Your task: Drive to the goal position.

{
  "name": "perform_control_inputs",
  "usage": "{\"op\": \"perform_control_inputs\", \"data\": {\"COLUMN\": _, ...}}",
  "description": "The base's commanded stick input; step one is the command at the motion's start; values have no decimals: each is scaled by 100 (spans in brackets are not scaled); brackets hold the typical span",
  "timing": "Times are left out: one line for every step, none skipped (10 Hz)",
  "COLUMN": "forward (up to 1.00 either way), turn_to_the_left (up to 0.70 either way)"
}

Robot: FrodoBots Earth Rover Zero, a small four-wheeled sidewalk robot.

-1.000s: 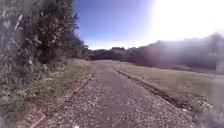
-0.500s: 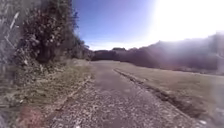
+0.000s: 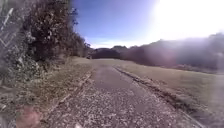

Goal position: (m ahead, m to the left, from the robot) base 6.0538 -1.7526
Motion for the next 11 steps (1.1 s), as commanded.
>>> {"op": "perform_control_inputs", "data": {"forward": 60, "turn_to_the_left": 0}}
{"op": "perform_control_inputs", "data": {"forward": 60, "turn_to_the_left": 0}}
{"op": "perform_control_inputs", "data": {"forward": 60, "turn_to_the_left": 0}}
{"op": "perform_control_inputs", "data": {"forward": 60, "turn_to_the_left": 0}}
{"op": "perform_control_inputs", "data": {"forward": 60, "turn_to_the_left": 0}}
{"op": "perform_control_inputs", "data": {"forward": 60, "turn_to_the_left": 0}}
{"op": "perform_control_inputs", "data": {"forward": 60, "turn_to_the_left": 0}}
{"op": "perform_control_inputs", "data": {"forward": 60, "turn_to_the_left": 0}}
{"op": "perform_control_inputs", "data": {"forward": 60, "turn_to_the_left": 0}}
{"op": "perform_control_inputs", "data": {"forward": 60, "turn_to_the_left": 0}}
{"op": "perform_control_inputs", "data": {"forward": 60, "turn_to_the_left": 0}}
